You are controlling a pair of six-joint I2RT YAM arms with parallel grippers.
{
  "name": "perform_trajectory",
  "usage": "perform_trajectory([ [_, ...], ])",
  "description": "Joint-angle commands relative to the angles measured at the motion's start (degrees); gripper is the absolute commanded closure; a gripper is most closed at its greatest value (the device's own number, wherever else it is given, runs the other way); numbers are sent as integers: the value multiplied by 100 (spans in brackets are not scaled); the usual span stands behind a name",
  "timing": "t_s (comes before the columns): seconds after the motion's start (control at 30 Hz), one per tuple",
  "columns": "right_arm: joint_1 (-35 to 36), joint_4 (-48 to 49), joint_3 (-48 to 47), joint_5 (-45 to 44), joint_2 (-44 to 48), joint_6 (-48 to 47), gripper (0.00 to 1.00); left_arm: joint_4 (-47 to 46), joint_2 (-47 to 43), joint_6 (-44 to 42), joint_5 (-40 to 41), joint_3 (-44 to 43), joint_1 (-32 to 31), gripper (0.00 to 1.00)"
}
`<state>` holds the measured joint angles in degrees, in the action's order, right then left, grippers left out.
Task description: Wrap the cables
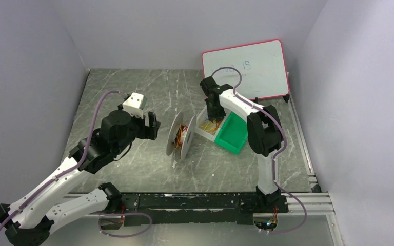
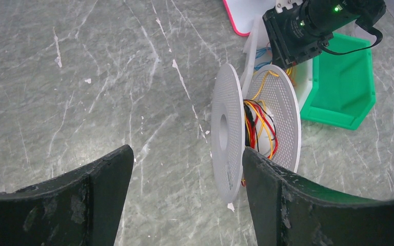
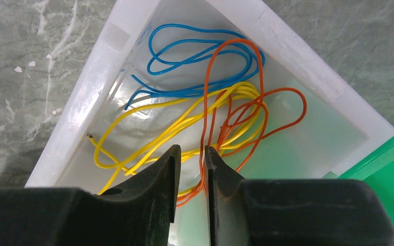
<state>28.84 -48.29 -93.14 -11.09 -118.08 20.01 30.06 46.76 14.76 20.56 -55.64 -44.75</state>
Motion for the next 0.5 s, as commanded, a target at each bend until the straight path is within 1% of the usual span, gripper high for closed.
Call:
perform_trajectory([
  [0.0, -148, -27, -79, 143, -90, -61, 75, -124, -62, -17, 19, 27, -42, 18],
  [0.07, -202, -27, -90, 151, -107, -50, 81, -116, -55, -13, 26, 27, -36, 18],
  [0.1, -208, -31, -104, 151, -109, -50, 82, -115, -54, -17, 28, 27, -42, 18],
  [0.3, -230, -40, -53, 28, -156, -51, 84, -115, -41, -14, 36, 27, -38, 18],
  [0.47, -230, 4, 1, 150, -173, -59, 86, -115, -19, -17, 30, 27, -41, 18],
])
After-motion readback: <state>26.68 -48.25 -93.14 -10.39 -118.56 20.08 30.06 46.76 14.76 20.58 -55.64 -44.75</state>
